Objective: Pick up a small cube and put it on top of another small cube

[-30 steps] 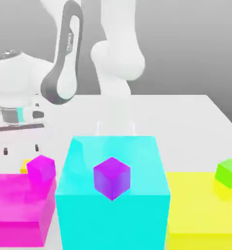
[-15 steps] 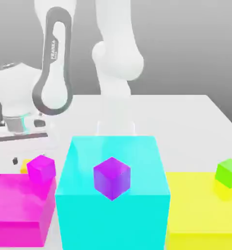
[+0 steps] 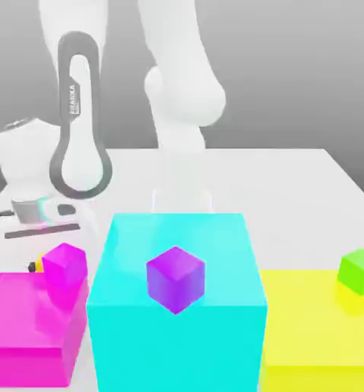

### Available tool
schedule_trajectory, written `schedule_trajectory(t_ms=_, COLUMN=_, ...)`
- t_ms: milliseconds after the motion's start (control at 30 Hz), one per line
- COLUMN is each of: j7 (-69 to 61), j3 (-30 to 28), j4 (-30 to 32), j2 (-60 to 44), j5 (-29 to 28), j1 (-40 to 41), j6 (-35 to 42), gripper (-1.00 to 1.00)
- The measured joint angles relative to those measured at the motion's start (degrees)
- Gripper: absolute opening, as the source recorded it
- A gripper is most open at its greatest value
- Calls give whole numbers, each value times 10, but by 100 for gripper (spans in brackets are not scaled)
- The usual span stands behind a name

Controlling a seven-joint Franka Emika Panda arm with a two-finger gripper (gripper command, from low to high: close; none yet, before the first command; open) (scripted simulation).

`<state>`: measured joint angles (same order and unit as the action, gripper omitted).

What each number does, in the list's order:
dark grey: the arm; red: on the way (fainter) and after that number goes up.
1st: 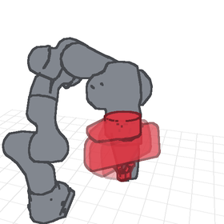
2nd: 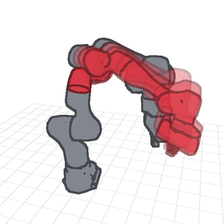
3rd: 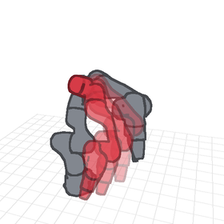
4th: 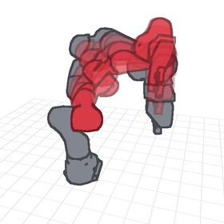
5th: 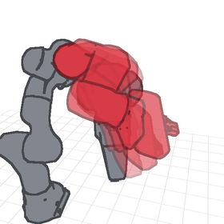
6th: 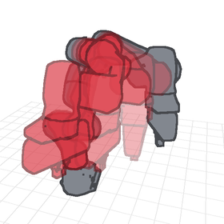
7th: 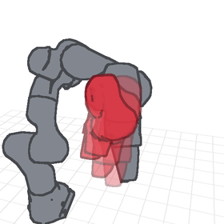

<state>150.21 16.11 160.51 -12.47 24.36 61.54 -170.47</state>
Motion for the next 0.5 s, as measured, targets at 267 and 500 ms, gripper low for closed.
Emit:
schedule_trajectory(t_ms=267, j7=43, j3=-87, j4=2, j2=-25, j5=-59, j1=-73, j6=-36, gripper=0)
schedule_trajectory(t_ms=500, j7=76, j3=-172, j4=5, j2=-32, j5=-100, j1=-151, j6=-58, gripper=-100)
